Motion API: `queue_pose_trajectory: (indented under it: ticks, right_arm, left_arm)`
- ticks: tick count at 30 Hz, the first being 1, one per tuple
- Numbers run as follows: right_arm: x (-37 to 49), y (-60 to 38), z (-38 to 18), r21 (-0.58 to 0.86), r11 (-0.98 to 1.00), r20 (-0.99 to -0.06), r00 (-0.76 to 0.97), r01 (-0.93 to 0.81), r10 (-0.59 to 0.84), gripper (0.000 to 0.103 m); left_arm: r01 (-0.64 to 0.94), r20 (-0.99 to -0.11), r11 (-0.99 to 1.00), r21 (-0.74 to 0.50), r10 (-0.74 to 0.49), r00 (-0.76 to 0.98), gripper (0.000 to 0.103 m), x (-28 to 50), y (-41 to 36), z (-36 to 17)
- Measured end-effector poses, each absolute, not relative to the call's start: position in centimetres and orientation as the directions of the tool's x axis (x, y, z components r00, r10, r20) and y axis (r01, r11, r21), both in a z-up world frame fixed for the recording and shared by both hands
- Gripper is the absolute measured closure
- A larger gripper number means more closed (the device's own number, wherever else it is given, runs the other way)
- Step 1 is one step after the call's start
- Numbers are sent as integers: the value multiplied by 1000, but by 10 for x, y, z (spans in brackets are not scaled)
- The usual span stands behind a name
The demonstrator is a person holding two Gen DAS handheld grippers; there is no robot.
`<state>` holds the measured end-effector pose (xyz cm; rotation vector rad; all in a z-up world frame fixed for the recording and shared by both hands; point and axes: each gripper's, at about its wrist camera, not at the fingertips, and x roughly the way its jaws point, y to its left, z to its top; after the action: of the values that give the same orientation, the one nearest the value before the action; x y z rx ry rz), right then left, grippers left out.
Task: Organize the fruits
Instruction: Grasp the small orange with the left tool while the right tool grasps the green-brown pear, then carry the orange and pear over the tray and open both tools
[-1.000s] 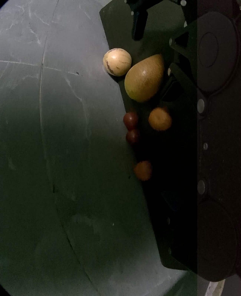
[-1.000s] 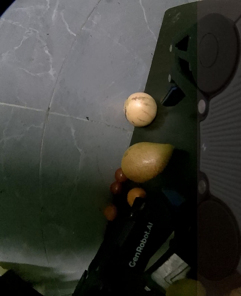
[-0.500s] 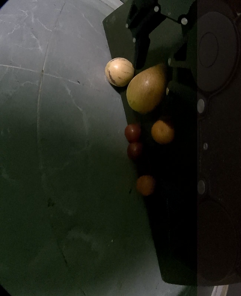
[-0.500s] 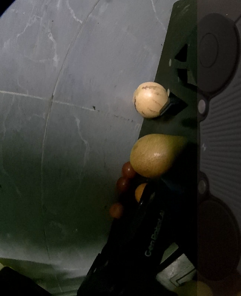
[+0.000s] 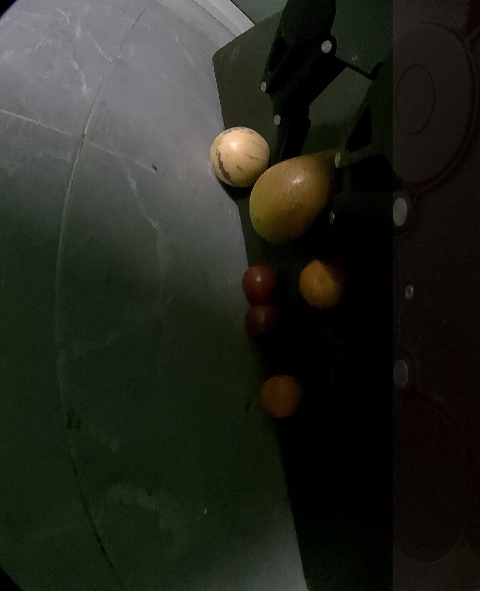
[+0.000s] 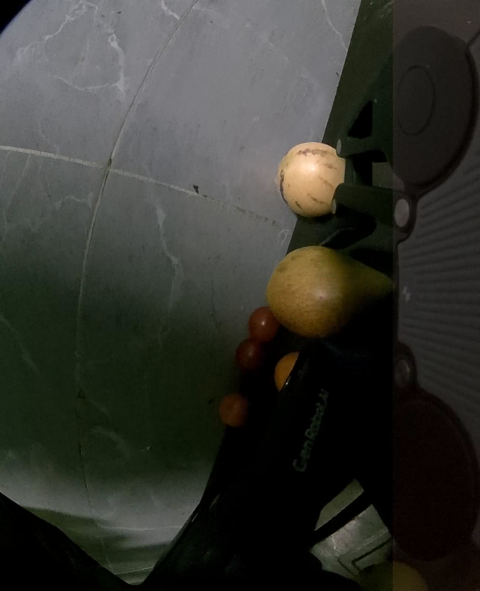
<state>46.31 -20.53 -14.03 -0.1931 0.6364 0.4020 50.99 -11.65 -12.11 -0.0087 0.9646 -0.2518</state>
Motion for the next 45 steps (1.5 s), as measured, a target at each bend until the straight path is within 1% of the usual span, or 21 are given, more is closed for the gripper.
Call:
queue_pose_trajectory:
  ticks: [1,14,30,45]
  right_arm:
    - [463,-206,-140,-47,906,-612,729,-420,306,47]
    - [445,-214,-138,23,915,-587,736,-402,338,47]
    - [400,-224,-116,58,936,-559,766,-347,319,47]
    - [343,-231,-108,87,954,-574,768,-287,284,47]
  left_arm:
    - [212,-811,969,-123,-221,542,69,509,-117,-121]
    - [212,-807,969,-127,-225,546,70,497,-118,-117]
    - [206,-788,969,-133,-230,571,70,467,-110,-101]
    - [268,-796,952,-147,-275,540,70,430,-111,-98]
